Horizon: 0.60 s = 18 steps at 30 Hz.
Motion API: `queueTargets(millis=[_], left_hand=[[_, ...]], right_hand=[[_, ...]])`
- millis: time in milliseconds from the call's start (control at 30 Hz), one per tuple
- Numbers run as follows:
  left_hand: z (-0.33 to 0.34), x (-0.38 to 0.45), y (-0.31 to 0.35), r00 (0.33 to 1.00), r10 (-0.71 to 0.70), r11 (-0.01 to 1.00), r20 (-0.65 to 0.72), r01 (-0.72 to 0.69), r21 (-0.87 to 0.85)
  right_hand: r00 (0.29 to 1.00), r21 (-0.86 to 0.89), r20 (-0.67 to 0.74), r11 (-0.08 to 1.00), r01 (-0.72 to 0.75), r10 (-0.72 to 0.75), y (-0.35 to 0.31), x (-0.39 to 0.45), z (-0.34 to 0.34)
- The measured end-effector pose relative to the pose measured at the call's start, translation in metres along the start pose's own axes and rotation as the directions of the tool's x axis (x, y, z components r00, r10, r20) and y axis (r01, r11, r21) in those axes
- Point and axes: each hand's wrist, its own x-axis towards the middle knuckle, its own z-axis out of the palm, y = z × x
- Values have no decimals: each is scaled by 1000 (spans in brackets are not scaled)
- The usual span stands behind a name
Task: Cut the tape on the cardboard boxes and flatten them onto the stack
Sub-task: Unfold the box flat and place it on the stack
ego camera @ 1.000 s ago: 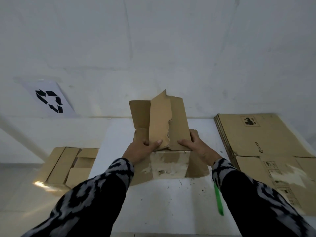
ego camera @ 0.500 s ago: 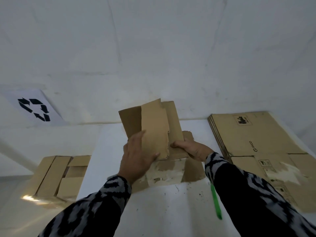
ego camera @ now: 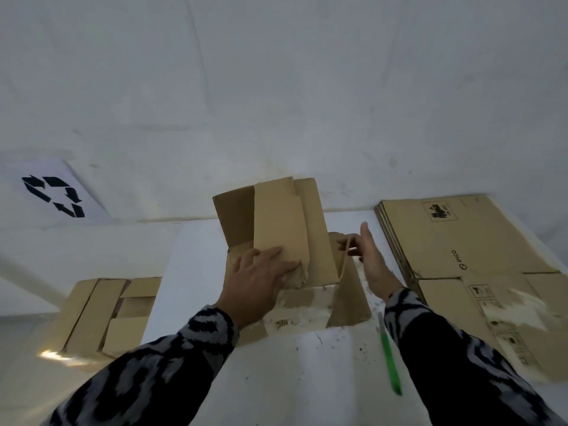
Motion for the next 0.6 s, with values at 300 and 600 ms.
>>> queueTargets(millis=[300,600], left_hand=[[2,5,13,989,-122,968,-83,101,-228],[-20,-16,-1,918,-381,851,107,393,-347]], right_hand=[[996,-791,54,606,87,-72,15,-88,-59],[957,-772,286,601,206,40,-41,-90,14]])
